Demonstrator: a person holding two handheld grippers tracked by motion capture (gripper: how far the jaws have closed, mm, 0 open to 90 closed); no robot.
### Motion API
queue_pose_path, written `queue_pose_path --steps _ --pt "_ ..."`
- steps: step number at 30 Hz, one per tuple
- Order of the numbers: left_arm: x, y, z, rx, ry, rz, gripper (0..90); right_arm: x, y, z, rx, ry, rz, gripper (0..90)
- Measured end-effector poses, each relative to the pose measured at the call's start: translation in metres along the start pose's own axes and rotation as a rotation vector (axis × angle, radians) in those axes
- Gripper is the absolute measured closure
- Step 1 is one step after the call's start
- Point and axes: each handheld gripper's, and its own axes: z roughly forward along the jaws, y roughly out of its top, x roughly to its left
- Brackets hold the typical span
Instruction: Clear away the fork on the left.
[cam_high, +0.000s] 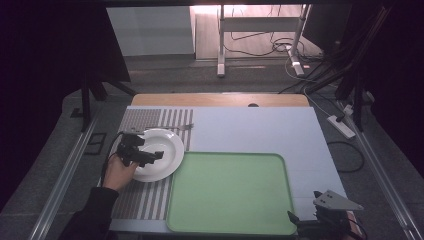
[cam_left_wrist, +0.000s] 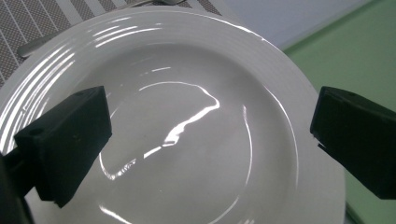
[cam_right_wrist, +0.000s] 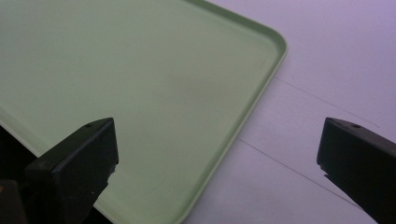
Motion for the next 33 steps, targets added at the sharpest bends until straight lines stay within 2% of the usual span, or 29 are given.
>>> queue_pose_path --steps 6,8,12,19,24,26,33 --pt "0.004 0.01 0.01 0.015 0.017 -0.002 0.0 0.0 0.0 0.0 0.002 0.004 0.0 0.0" --pt "0.007 0.015 0.015 0.017 0.018 0.01 0.0 0.0 0.0 0.0 0.003 0.005 0.001 0.0" --pt "0.012 0.023 0.022 0.014 0.003 0.012 0.0 0.0 0.0 0.0 0.002 0.005 0.001 0.0" --pt "0.019 0.036 0.032 0.014 0.001 0.017 0.0 -0.001 0.0 0.0 0.004 0.006 0.002 0.0" --pt "0.026 0.048 0.042 0.017 0.005 0.007 0.0 -0.001 0.0 0.0 0.003 0.008 0.002 0.0" --pt "0.028 0.052 0.045 0.019 -0.006 0.009 0.0 -0.001 0.0 0.0 0.005 0.007 0.003 0.0" --pt "0.035 0.063 0.057 0.037 0.011 0.01 0.6 -0.001 0.0 0.0 0.005 0.008 0.002 0.0"
